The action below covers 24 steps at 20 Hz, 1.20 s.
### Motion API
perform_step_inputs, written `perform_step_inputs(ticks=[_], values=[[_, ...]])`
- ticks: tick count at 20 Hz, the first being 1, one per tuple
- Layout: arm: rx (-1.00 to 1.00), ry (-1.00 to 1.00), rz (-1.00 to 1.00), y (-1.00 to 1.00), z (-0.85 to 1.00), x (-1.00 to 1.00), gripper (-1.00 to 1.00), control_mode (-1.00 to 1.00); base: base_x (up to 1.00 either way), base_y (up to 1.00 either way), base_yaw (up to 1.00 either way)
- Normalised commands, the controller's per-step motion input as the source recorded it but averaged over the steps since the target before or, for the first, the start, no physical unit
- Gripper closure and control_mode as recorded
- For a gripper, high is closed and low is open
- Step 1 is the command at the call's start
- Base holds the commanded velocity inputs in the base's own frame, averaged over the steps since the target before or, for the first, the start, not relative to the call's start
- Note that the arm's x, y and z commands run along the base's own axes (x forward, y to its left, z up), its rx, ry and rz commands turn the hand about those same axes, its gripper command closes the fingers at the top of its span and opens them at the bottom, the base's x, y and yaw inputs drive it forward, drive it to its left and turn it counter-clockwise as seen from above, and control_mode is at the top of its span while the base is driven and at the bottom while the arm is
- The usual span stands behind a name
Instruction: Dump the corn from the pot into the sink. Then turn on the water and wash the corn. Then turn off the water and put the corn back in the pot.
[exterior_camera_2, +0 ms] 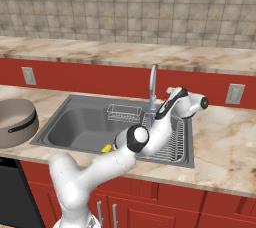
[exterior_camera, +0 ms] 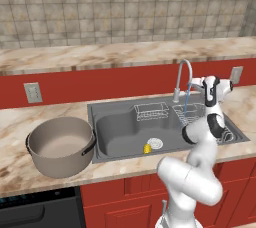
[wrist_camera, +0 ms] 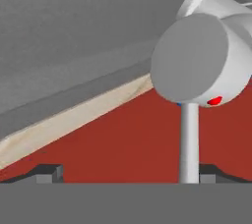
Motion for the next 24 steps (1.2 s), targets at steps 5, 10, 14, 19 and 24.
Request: perform_step_inputs(ticks=[5,10,14,19,24], values=[[0.0,-0.42,0.06,-0.06,1.0,-0.32,-1.0,-1.0,0.0,0.0,0.0],[-0.26,-0.31,0.02,0.28,0.98,-0.51,-1.0,-1.0,0.0,0.0,0.0],[-0.56,-0.37,0.0,0.66,0.24,-1.0,-1.0,-1.0,0.0,0.0,0.0],[-0.57,-0.29,-0.02,0.19,0.08,-0.99,-1.0,-1.0,0.0,0.0,0.0],[-0.37,-0.03,-0.11,-0.31,0.13,-0.23,-1.0,-1.0,0.0,0.0,0.0]])
